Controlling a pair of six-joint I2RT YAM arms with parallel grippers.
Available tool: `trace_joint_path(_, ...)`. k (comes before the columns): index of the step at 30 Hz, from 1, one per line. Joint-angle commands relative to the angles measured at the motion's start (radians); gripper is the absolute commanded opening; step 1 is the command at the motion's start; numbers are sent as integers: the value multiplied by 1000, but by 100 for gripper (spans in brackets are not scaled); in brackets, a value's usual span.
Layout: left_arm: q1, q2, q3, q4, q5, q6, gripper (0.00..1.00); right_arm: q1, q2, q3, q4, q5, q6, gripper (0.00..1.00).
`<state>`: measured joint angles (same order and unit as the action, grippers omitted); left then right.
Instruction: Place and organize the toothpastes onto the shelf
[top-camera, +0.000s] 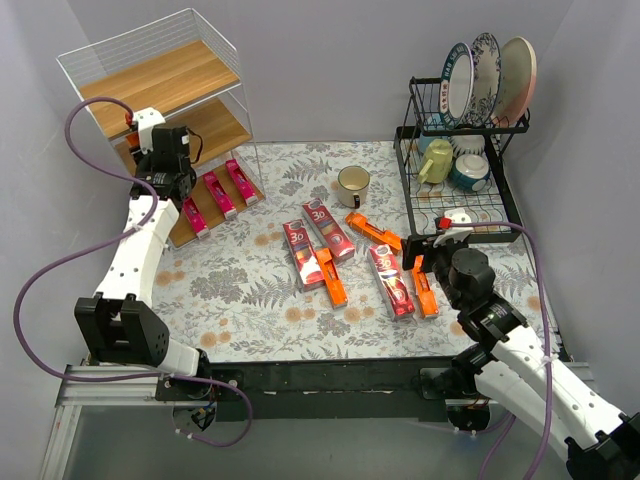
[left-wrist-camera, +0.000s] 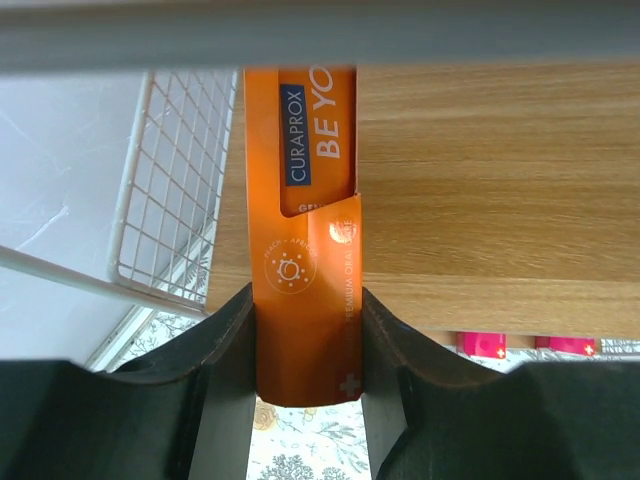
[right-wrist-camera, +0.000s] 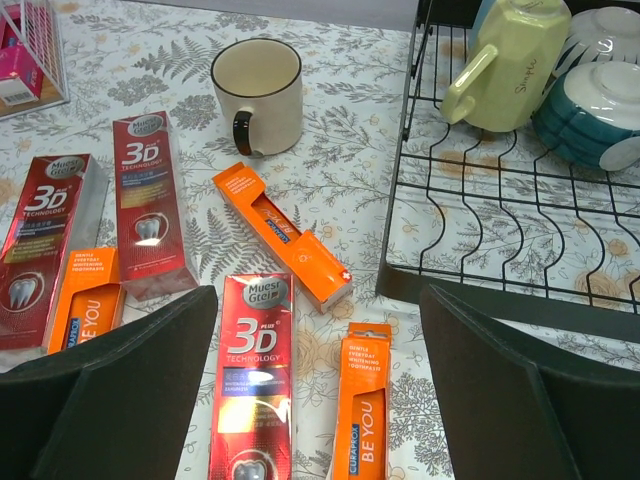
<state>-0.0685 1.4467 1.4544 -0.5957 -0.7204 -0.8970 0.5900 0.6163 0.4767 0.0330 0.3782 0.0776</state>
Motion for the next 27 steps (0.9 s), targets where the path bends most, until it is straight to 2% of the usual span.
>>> trace_joint_path(1, 25, -52, -35, 42, -48, 19, 37, -1, 10, -4, 58, -12, -9, 90)
trace_joint_path(7, 35, -58, -38, 22, -38, -2, 42, 1, 17, -3, 53, -12, -10, 90)
trace_joint_path(19, 35, -124, -83, 66, -30, 1, 62, 1, 16, -7, 57, -25, -7, 90)
trace_joint_path(20, 35, -134, -81, 68, -19, 0, 66, 1, 16, -7, 58, -27, -6, 90)
trace_joint_path(27, 35, -207, -57, 28, 73, -26, 75, -1, 4, -10, 61, -33, -4, 90)
